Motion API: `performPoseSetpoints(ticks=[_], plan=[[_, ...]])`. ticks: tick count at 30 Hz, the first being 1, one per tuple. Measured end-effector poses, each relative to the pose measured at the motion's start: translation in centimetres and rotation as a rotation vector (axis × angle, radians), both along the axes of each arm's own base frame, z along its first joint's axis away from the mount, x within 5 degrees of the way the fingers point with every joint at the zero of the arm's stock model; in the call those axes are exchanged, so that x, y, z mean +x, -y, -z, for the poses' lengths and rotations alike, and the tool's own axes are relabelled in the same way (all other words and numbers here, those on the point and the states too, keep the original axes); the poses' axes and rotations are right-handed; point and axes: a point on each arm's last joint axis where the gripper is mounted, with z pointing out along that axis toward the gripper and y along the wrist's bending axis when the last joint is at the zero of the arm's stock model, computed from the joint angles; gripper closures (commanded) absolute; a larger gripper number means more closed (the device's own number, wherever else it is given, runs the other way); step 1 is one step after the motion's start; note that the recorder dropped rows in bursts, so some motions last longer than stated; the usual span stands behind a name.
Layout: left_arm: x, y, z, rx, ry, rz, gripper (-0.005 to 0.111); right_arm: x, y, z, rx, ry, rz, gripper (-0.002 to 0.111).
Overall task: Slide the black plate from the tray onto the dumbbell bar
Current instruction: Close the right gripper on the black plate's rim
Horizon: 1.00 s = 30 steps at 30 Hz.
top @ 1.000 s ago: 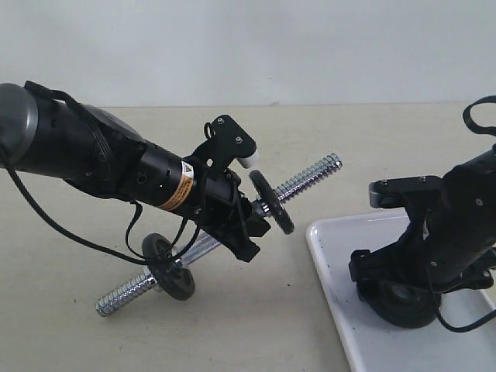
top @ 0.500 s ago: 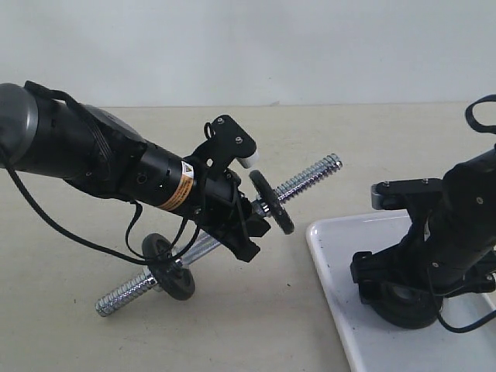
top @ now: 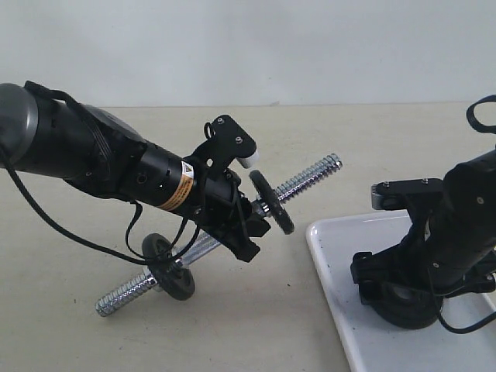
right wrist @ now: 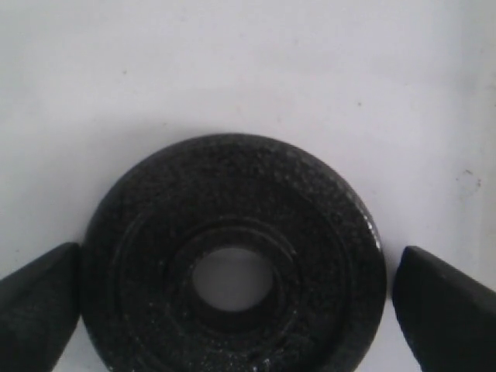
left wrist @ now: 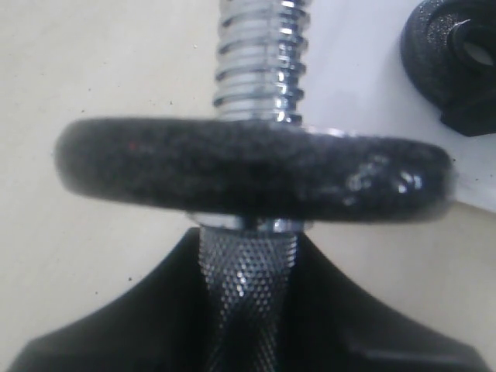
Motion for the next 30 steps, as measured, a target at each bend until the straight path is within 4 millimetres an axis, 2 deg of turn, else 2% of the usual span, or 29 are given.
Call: performPoseSetpoints(ticks=[30], plan=[[0.00, 0.00, 0.07, 0.001, -0.002, 0.000, 0.102, 0.00, -0.07, 0.00, 0.014, -0.002, 0.012, 0.003]])
